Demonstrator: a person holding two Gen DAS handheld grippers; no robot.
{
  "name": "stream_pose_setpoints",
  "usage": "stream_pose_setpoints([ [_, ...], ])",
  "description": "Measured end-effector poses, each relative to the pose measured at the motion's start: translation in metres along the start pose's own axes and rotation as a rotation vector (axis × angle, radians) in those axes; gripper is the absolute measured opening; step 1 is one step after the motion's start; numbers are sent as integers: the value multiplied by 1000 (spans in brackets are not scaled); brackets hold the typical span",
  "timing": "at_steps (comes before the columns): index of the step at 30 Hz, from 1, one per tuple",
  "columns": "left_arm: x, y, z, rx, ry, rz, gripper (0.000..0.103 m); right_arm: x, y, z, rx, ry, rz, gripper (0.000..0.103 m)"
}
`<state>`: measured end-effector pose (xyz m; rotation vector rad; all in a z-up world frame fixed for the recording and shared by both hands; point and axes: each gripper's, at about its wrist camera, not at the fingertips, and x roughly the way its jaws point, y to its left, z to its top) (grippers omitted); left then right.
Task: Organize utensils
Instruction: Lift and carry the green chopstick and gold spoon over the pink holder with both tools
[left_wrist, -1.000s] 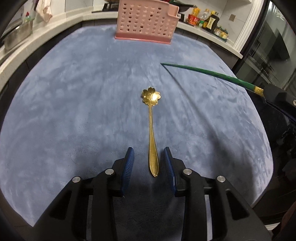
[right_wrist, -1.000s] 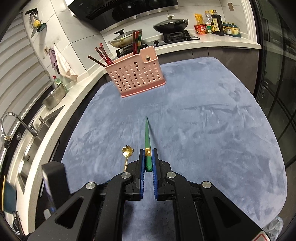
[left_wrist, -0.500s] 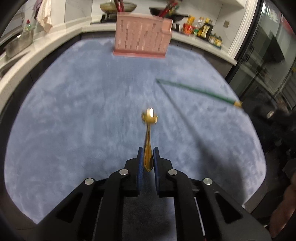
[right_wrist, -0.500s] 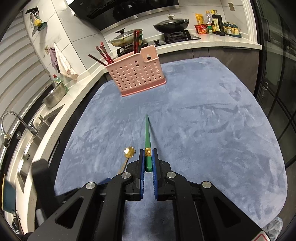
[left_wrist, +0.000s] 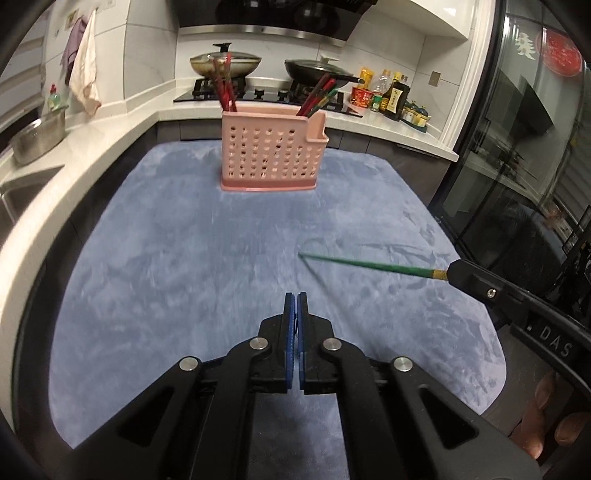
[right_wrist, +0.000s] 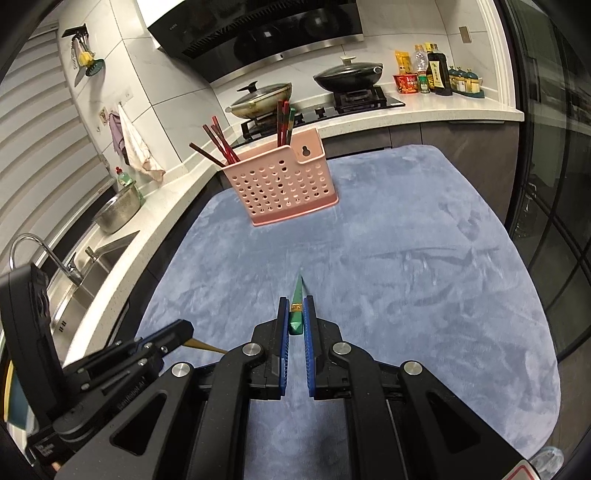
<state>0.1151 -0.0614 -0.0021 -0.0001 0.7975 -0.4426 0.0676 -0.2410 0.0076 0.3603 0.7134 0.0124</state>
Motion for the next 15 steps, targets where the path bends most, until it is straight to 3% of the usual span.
stream_pose_setpoints([
  [15,-5,7,79,53,-42,13,1,-14,9,77,-5,-117,67,7],
])
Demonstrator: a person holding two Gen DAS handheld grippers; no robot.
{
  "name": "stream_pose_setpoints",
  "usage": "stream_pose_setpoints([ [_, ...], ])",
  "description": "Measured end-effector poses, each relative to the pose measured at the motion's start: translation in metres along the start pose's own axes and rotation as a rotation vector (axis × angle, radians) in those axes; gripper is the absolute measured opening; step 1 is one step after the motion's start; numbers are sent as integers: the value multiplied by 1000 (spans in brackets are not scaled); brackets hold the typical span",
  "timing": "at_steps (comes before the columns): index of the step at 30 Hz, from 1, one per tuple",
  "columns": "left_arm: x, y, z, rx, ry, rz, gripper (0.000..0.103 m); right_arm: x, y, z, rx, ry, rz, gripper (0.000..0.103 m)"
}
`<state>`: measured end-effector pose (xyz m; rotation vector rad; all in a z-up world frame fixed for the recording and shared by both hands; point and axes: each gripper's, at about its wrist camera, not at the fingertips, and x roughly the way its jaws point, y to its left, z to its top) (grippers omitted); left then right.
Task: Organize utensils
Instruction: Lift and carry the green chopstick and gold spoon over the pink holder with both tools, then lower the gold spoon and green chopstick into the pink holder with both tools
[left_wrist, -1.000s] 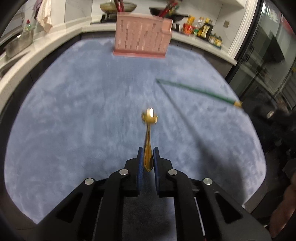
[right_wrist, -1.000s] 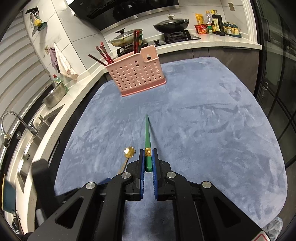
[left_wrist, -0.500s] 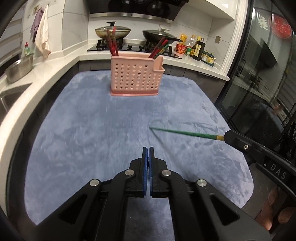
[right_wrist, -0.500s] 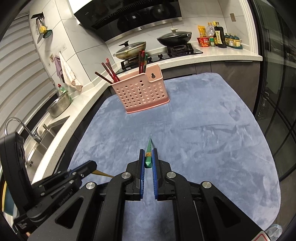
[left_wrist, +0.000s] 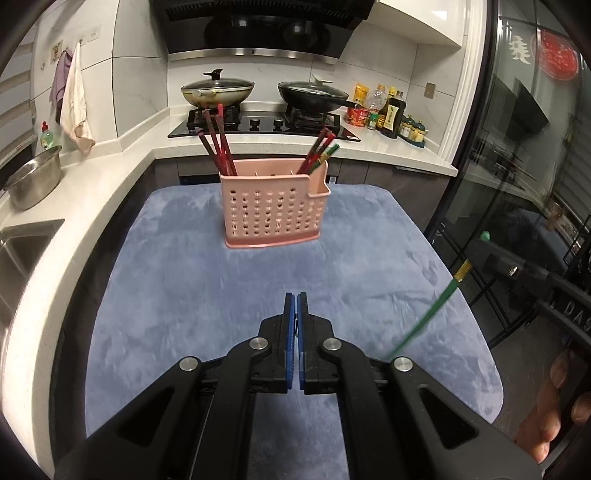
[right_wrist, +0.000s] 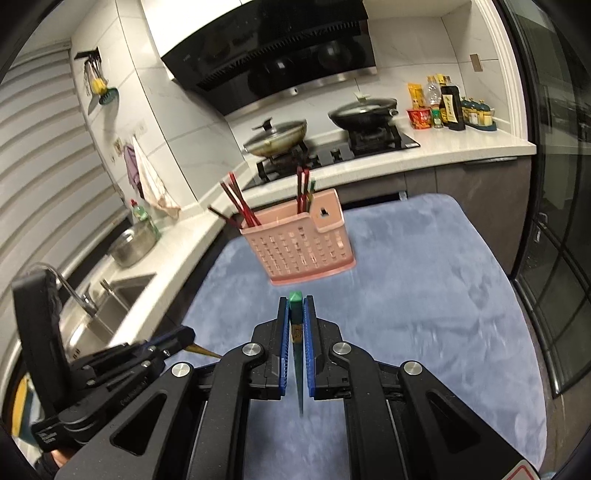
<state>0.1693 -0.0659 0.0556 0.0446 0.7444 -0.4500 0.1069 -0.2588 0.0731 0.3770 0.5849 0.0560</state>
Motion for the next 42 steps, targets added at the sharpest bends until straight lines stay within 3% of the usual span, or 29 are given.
stream_pose_setpoints([
  [7,4,9,49,38,-50,38,1,11,5,54,0,-58,44,7],
  [18,23,26,166,34,-179,109,1,51,30,174,-62,-214,54,7],
  [26,68,41,216,26,-172,171,1,103,48,227,-98,-271,21,7],
  [32,74,59,204,-10,-155,157,1,134,42,228,-76,-234,15,7],
  [42,85,97,109,-83,-48,153,3,85,34,186,-89,-241,65,7],
])
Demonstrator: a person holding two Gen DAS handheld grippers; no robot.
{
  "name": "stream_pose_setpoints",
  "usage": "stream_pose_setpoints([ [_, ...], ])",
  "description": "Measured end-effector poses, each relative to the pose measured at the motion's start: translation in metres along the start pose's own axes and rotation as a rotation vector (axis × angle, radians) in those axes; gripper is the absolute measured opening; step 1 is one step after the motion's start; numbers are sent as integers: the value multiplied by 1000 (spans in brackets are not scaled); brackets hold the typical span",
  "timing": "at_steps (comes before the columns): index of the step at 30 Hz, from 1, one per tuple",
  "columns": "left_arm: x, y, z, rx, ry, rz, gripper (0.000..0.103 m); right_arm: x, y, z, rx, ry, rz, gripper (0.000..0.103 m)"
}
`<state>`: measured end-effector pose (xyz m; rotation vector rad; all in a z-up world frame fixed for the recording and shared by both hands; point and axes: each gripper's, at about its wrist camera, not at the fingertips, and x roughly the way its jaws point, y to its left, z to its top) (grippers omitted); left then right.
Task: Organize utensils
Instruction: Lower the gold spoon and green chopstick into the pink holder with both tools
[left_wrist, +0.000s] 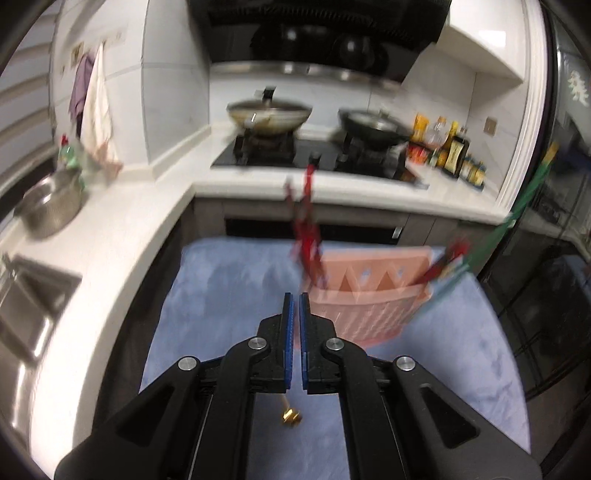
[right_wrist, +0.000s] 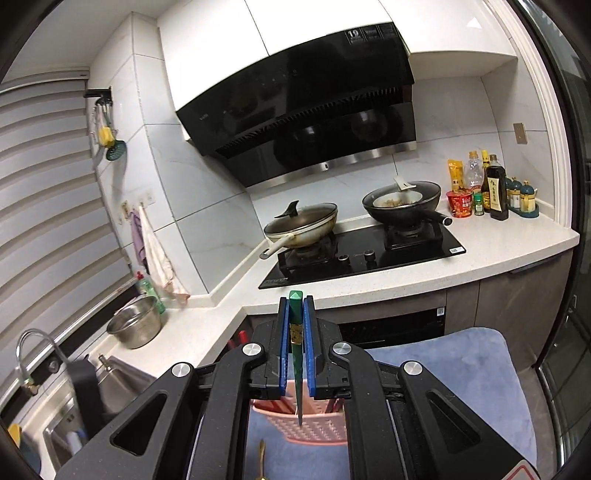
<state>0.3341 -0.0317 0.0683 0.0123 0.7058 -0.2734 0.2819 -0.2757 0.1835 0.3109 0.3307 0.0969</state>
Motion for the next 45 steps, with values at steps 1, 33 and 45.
stream_pose_setpoints([
  [1,5,4,-14,-4,24,6,3,-3,1,0,-8,-2,-3,7],
  [33,115,8,-149,-151,265,13,27,-3,6,-35,-12,70,13,7],
  [45,44,10,-121,-123,170,-25,27,-4,14,-39,-28,79,24,7],
])
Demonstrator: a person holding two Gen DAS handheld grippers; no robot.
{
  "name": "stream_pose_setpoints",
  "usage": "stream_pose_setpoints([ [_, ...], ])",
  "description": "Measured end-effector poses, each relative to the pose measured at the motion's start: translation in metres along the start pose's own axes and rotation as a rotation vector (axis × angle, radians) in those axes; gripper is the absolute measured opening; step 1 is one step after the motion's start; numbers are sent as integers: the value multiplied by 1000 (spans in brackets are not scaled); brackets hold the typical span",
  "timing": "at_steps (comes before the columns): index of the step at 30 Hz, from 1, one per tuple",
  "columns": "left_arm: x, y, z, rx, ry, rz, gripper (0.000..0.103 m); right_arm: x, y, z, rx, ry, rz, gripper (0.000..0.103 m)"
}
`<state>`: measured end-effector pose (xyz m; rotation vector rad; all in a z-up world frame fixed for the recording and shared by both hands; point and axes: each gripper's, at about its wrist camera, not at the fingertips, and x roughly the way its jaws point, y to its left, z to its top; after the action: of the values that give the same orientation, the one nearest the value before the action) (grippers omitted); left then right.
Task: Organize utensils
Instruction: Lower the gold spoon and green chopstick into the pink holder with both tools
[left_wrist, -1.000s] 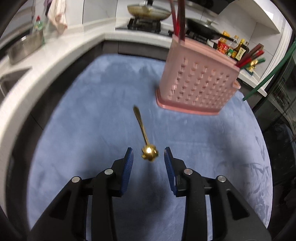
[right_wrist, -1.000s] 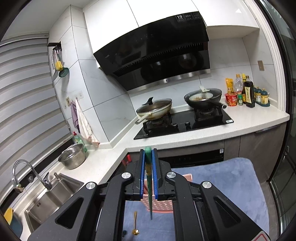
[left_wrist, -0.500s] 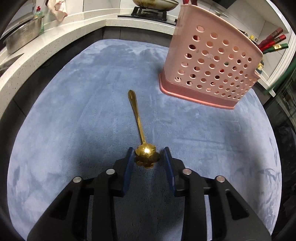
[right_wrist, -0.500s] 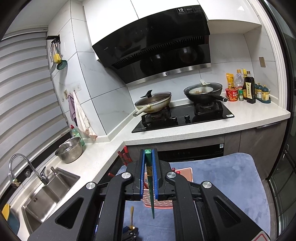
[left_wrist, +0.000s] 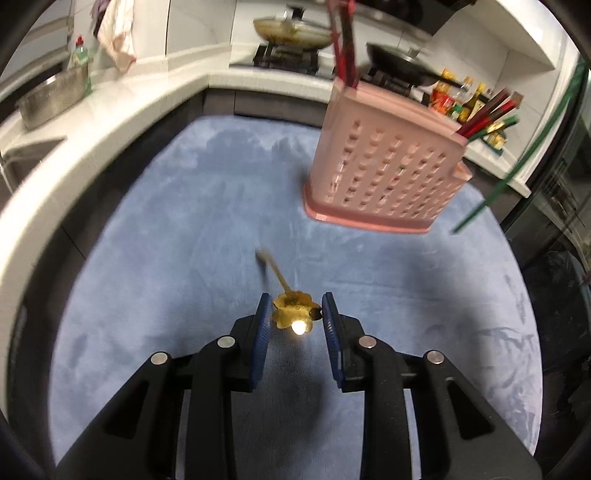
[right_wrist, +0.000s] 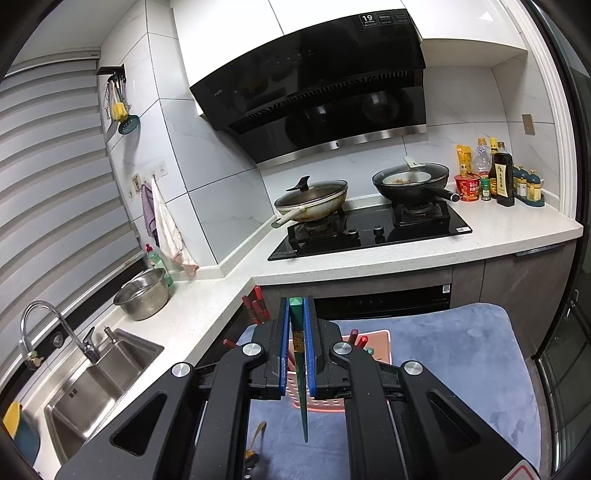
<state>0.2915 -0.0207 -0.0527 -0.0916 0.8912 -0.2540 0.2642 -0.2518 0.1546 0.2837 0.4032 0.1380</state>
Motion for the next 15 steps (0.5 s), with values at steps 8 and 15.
stream_pose_setpoints([
  [8,-54,-12,28,47,-96,-28,27,-3,2,0,-1,1,1,8],
  [15,-97,-36,74,110,-168,-89,27,-5,8,21,-18,-47,6,8],
])
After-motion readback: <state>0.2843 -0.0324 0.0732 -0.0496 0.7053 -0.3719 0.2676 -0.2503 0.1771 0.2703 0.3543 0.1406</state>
